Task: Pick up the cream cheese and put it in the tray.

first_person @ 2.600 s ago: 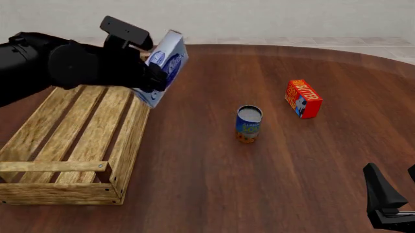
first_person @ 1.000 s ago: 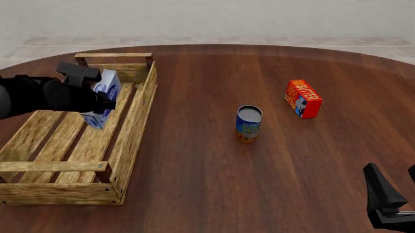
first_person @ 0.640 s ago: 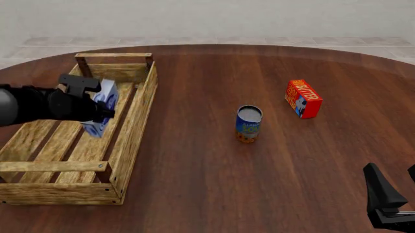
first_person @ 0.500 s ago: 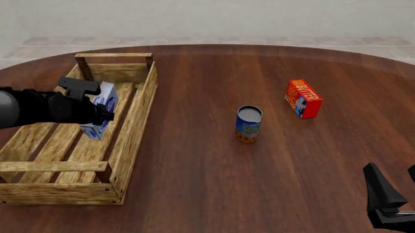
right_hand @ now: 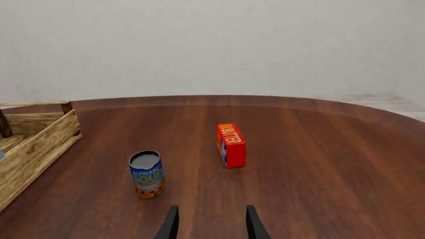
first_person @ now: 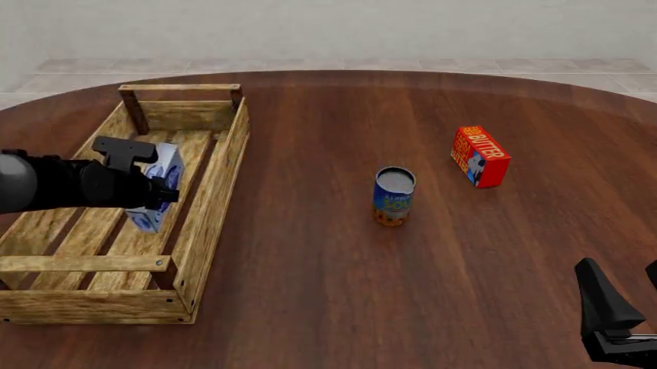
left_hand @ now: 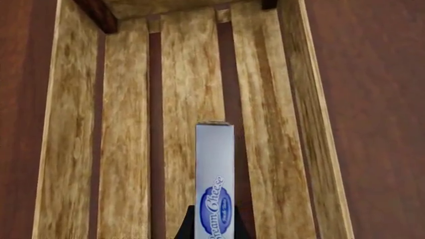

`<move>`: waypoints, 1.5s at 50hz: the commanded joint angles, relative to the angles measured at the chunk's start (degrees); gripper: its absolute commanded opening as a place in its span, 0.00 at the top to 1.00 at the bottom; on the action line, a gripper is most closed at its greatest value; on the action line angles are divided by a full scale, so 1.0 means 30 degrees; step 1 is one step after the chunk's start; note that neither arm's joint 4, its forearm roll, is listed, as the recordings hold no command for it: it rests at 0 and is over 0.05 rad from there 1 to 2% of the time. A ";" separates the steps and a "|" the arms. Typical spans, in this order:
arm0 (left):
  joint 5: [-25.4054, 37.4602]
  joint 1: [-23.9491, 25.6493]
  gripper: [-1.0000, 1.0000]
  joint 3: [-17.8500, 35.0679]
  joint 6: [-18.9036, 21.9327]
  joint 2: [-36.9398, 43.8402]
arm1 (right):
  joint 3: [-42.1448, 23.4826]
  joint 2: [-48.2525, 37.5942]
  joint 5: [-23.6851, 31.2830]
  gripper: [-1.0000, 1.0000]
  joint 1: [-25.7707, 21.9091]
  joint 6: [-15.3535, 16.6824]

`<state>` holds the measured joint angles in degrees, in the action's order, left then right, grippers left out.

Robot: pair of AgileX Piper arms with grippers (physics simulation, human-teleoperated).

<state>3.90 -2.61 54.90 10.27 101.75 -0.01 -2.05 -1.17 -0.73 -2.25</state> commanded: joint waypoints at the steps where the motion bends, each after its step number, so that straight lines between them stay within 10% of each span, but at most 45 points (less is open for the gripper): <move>1: -0.0127 -0.0028 1.00 -0.0193 0.0212 -0.0154 | 0.0000 -0.0001 -0.0001 0.00 0.0000 0.0003; 6: -0.0025 -0.0059 1.00 0.0059 0.0324 -0.0146 | 0.0000 -0.0011 -0.0007 0.00 0.0000 0.0009; 7: 0.0054 -0.0030 0.00 0.0015 0.0305 -0.0259 | 0.0000 -0.0009 -0.0004 0.00 0.0003 -0.0011; 75: 0.2354 0.1511 0.00 -0.0964 0.1169 -0.7664 | 0.0000 0.0283 0.0165 0.00 0.0093 -0.0121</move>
<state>10.55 0.79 54.48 13.69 84.40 -0.01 -1.46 -0.82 -0.53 -2.53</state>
